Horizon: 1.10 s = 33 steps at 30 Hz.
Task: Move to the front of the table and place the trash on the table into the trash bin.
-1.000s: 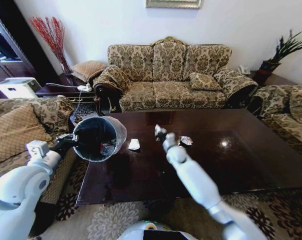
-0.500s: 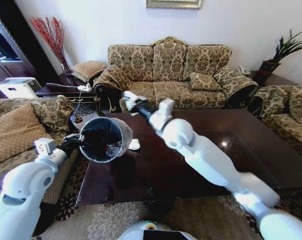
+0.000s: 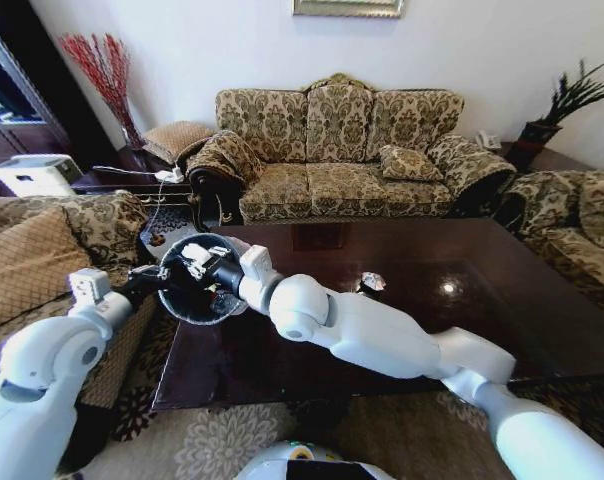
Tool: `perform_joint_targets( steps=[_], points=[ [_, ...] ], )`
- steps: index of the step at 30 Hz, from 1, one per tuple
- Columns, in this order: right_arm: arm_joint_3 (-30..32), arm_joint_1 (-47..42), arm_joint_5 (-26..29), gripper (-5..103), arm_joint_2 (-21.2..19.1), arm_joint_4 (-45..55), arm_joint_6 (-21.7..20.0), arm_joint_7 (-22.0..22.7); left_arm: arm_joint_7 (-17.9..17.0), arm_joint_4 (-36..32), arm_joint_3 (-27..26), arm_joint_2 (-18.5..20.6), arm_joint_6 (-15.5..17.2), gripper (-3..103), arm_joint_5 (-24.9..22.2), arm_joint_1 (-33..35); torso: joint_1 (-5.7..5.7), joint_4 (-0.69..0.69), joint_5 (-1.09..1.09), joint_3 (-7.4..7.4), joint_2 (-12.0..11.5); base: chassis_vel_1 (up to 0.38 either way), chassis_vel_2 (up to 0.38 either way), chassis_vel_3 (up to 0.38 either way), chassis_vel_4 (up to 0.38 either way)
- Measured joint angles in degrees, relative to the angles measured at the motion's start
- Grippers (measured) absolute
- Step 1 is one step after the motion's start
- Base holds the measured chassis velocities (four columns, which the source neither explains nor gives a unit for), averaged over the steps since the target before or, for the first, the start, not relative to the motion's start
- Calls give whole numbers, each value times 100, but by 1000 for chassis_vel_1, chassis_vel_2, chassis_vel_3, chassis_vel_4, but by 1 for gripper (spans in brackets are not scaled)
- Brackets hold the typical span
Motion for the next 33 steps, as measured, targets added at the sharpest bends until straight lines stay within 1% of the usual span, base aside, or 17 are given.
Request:
perform_joint_targets(
  steps=[1, 2, 3, 6, 8, 12, 13, 16, 21, 24, 25, 26, 28, 29, 30, 32, 33],
  points=[
    [1, 1, -4, 39, 0, -10, 7, -3, 1, 11, -4, -8, -8, 0, 3, -9, 0, 0, 0, 0, 0, 0, 0, 0, 0],
    [2, 2, -6, 44, -1, -16, 12, -6, 5, 20, -8, -14, -13, 0, 5, -15, 0, 0, 0, 0, 0, 0, 0, 0, 0],
    [2, 2, -6, 44, -1, -16, 12, -6, 5, 20, -8, -14, -13, 0, 5, -15, 0, 0, 0, 0, 0, 0, 0, 0, 0],
    [-8, 16, -20, 61, -8, -16, 23, -18, 30, 38, -19, -18, -25, 0, 9, -18, 0, 0, 0, 0, 0, 0, 0, 0, 0],
    [-12, 18, -31, 61, -5, -16, 29, -19, 33, 41, -20, -18, -27, 0, 10, -20, 0, 0, 0, 0, 0, 0, 0, 0, 0],
    [-11, 33, -210, 83, 48, -35, 108, -77, 41, 51, -24, -22, -47, 0, 12, -24, 0, 0, 1, 0, 0, 0, 0, 0, 0],
    [-11, 33, -210, 83, 48, -35, 108, -77, 41, 51, -24, -22, -47, 0, 12, -24, 0, 0, 1, 0, 0, 0, 0, 0, 0],
    [77, 51, -401, 97, 72, -45, 200, -176, 54, 71, -28, -29, -57, 0, 16, -20, 0, 0, 1, 0, 0, 0, 0, 0, 0],
    [227, 56, -453, 100, 76, -64, 249, -178, 60, 98, -29, -45, -73, 0, 24, -19, 0, 1, 1, 0, 0, 0, 0, 0, 0],
    [582, -28, -492, 100, -63, -93, 305, -68, 66, 130, -63, -58, -96, 0, 25, -18, 0, 2, 0, 0, 0, 0, 0, 0, 0],
    [582, -28, -492, 100, -63, -93, 305, -68, 66, 130, -63, -58, -96, 0, 25, -18, 0, 2, 0, 0, 0, 0, 0, 0, 0],
    [694, -85, -535, 100, -146, -107, 308, -44, 66, 138, -76, -59, -101, 0, 25, -16, 0, 2, 0, 0, 0, 0, 0, 0, 0],
    [1109, -441, -948, 100, -465, -217, 332, -103, 67, 162, -125, -66, -118, 0, 25, -2, 0, 0, 1, 0, 0, 0, 0, 0, 0],
    [1109, -441, -948, 100, -465, -217, 332, -103, 67, 162, -125, -66, -118, 0, 25, -2, 0, 0, 1, 0, 0, 0, 0, 0, 0],
    [1262, -629, -1122, 100, -588, -274, 333, -168, 70, 173, -153, -66, -132, 0, 26, 18, 0, -1, 1, 0, 0, 0, 0, 0, 0],
    [1656, -1234, -1434, 100, -836, -453, 350, -294, 114, 215, -216, -69, -181, 0, 39, 73, 1, -1, 2, 0, 0, 0, 0, 0, 0],
    [1656, -1234, -1434, 100, -836, -453, 350, -294, 114, 215, -216, -69, -181, 0, 39, 73, 1, -1, 2, 0, 0, 0, 0, 0, 0]
  ],
)
